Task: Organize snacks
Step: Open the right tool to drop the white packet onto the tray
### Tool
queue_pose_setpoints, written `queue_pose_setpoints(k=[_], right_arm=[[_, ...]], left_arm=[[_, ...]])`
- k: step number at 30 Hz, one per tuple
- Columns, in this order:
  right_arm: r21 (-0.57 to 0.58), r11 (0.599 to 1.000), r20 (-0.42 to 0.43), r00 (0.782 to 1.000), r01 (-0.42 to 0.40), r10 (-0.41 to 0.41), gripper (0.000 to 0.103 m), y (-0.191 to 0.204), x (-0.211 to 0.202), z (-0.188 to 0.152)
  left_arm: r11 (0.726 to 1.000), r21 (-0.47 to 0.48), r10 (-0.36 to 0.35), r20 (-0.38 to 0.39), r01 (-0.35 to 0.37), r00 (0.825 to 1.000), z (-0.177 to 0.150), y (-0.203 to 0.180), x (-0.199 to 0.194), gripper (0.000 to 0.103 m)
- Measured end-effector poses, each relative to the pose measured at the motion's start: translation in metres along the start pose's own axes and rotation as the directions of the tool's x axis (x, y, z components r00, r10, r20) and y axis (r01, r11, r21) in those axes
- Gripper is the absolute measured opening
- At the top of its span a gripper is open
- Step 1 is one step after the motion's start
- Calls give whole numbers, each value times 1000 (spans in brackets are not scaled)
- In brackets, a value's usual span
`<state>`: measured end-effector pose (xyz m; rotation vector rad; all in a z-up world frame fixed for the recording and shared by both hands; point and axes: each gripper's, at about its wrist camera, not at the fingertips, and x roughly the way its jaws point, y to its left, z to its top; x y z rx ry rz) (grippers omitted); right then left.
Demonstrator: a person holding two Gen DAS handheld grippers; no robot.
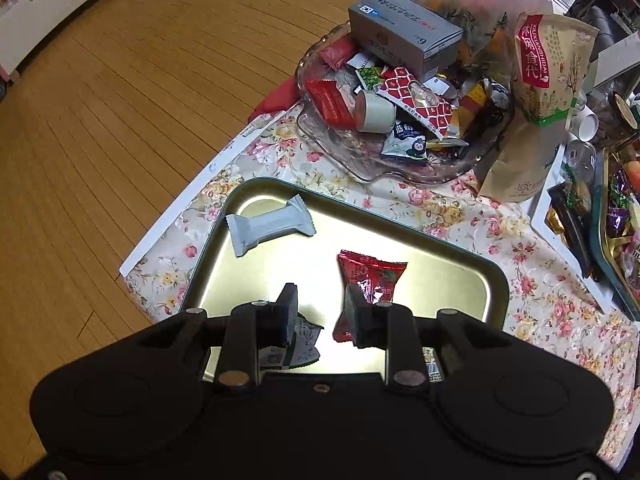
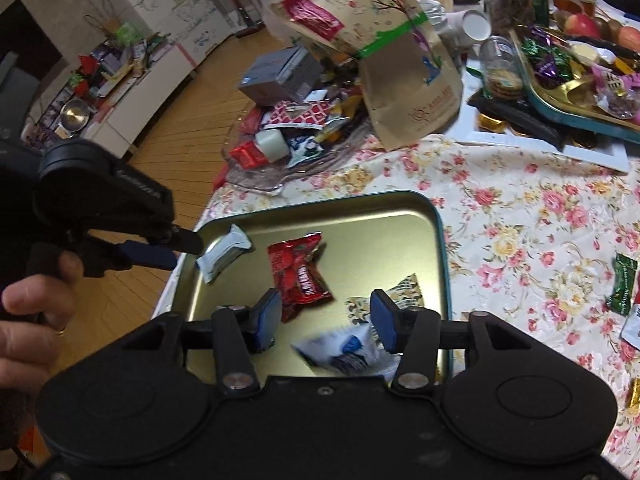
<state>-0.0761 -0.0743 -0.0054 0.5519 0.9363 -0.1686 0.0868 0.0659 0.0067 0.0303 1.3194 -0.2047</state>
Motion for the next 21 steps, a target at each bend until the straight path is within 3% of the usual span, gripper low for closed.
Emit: queue_pose_setpoints(k=[5,13,21], right_arm=[[22,1000,-9,1000,-17,17,55,-2,-1,1],[85,993,-30,997,77,-75,56,-21,4,5],[138,973,-94,981,184,-173,56,-41,11,4]], left_arm=[[1000,3,-11,-24,11,1000,-2,-5,3,35],[999,45,-21,-36,23,999,-9,-22,3,35],[997,75,-29,-63,33,998,-15,-46,3,35]])
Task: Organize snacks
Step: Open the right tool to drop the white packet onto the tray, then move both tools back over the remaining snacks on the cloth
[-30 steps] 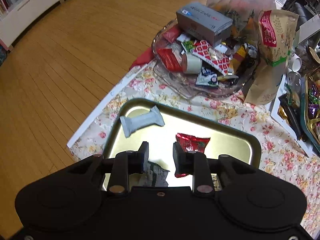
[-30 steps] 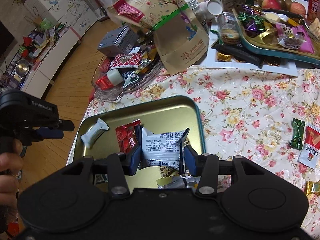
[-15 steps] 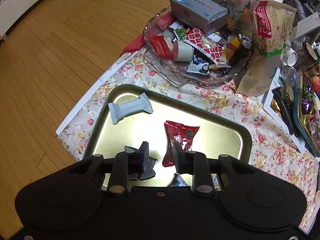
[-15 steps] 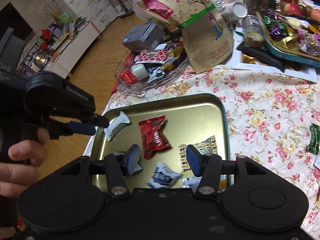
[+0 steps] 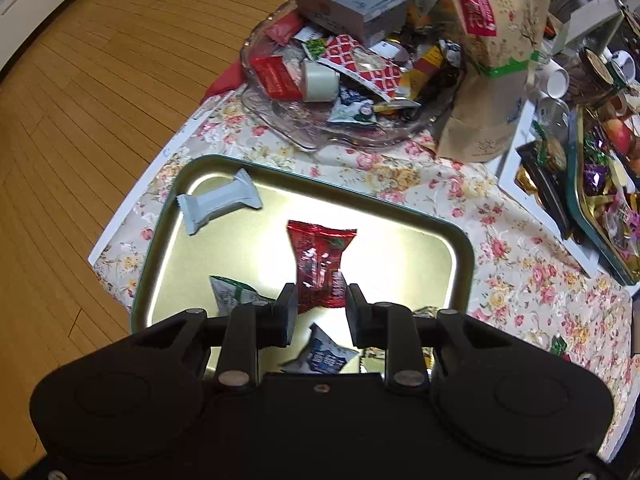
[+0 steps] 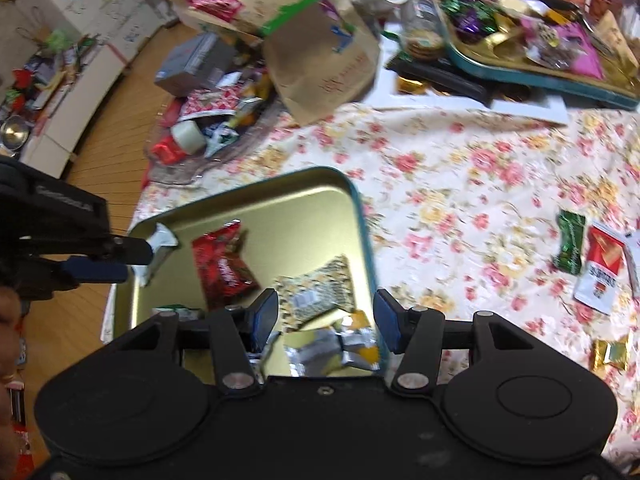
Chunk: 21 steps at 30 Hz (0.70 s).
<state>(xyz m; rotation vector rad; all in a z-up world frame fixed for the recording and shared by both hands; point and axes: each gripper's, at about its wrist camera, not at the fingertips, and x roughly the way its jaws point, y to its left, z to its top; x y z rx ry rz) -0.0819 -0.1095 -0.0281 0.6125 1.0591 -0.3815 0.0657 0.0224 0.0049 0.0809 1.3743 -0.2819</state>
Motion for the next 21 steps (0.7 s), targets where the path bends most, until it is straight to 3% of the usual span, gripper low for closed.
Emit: queue_pose_setpoints(k=[6,21], right_arm=[[45,998,-36,998,45,-43,56,-20,4,2],[123,981,-33,989,149,-146,56,-91,-9,2]], left_arm=[[996,92,-10,-13,11,1000,-8,-34,-2,35],[960,278,-32,-51,45,998,-45,-111,0,35]])
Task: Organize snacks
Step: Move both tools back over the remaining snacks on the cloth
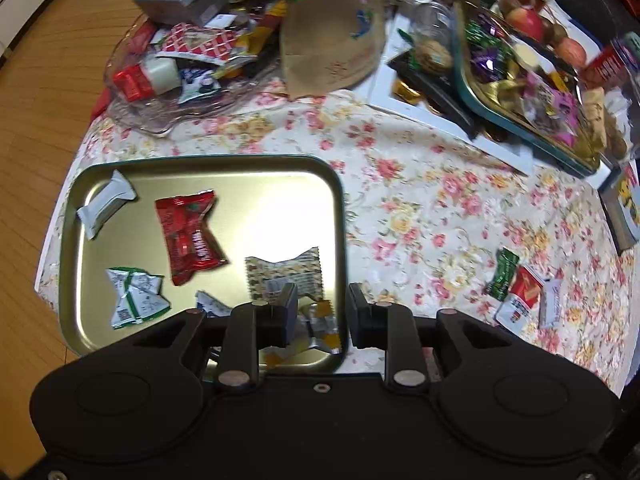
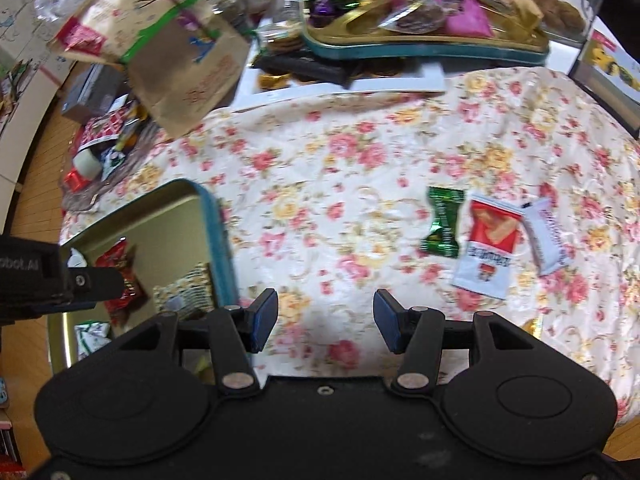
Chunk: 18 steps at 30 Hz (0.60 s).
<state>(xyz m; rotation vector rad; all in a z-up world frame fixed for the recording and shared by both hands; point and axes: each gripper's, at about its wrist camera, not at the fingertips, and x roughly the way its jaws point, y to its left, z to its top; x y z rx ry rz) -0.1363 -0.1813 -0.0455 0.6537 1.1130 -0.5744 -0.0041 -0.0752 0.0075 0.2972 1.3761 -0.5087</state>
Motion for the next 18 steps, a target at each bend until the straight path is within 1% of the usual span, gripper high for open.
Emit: queue_pose_setpoints(k=[4,11,18], right_arm=[[27,999,-6,1000,27,-27,56,-26,2,1],[98,992,-6,997,81,-81,56,-77,4,4],[183,975,-6,992,126,-127,56,-124,6,8]], left_arm=[[999,35,-10,-8,10,1000,-4,-21,2,35],[995,85,-56,-17,57,998,-11,-54,-1,35],[987,124,-100,-40,104,994,-20,-81,-3,35]])
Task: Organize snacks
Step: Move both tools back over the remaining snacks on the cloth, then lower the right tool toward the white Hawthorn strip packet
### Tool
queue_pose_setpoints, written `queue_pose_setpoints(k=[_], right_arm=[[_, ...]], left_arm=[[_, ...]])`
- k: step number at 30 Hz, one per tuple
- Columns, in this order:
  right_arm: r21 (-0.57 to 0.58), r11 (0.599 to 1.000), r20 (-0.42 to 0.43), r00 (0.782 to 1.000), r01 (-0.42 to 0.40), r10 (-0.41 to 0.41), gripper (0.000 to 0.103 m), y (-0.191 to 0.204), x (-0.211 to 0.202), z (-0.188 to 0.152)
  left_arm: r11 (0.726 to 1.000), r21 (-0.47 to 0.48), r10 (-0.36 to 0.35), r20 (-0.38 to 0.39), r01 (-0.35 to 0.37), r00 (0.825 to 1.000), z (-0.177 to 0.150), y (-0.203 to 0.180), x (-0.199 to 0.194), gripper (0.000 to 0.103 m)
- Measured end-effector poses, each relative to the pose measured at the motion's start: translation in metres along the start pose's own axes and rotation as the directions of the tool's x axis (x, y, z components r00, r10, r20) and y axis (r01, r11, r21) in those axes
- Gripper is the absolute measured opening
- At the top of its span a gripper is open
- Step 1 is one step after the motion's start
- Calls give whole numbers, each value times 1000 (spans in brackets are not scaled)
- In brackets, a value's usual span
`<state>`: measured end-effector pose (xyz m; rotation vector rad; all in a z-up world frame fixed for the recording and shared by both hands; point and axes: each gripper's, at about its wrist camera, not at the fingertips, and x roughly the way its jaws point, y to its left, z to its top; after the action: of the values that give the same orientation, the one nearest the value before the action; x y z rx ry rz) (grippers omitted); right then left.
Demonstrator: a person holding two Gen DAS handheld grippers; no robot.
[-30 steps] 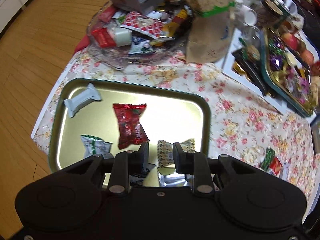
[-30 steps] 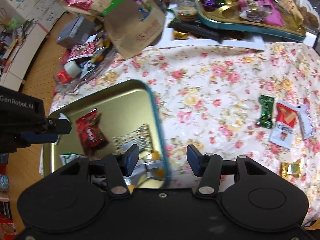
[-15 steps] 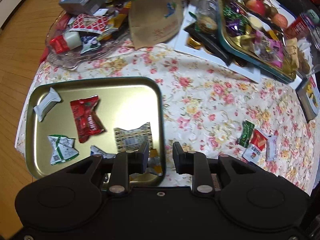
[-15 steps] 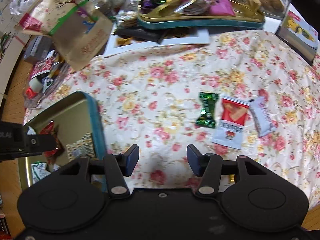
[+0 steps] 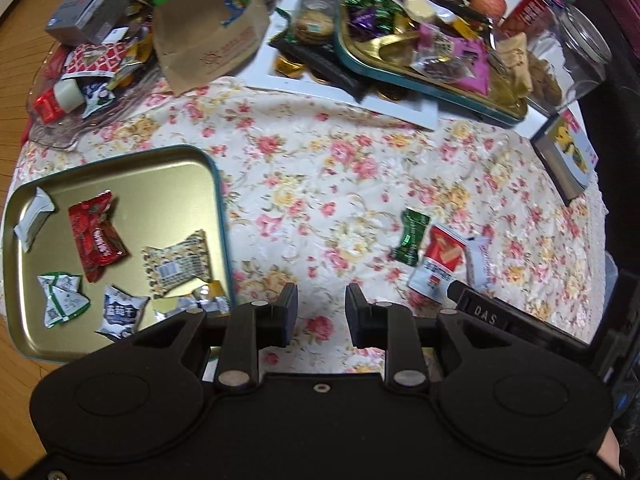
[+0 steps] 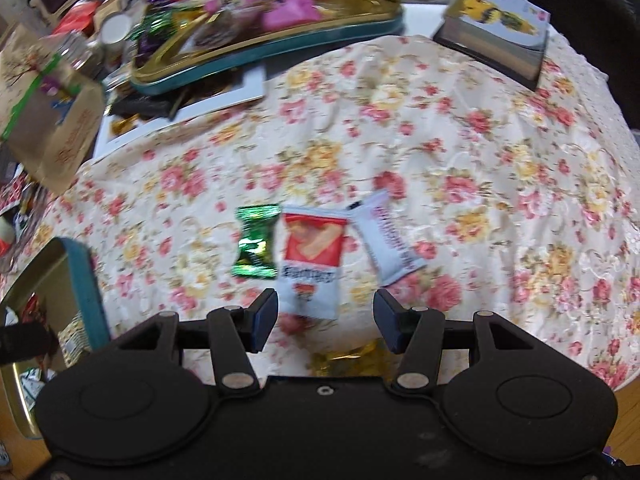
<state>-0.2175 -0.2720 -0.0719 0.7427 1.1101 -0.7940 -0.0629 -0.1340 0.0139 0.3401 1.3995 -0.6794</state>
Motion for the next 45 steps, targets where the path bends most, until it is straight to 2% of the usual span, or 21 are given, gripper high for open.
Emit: queue_pose_setpoints(k=[7,13,21,33,45], right_arm=[[53,997,-9,999,50,-50,56,-35,10,5],[107,993,31,998,47,-51,56,-50,14,15],[79,996,77,996,43,-49,56,-36,20,23],[52,994,38,994,96,-98,57,-30,44,21],[9,990,76,987,142,-142,59,-15,51,21]], left_arm=[[998,65,-12,-23,14,1000,-8,-28,6,35],[995,103,-11,-56,17,998,-16,-44,16,35],[993,115,-12,-81,21,997,-21,-51,22,35],[994,107,-5,-82,13,997,-22,-48,22,35],[994,103,-12,-72,20,997,-20,-44,18,35]])
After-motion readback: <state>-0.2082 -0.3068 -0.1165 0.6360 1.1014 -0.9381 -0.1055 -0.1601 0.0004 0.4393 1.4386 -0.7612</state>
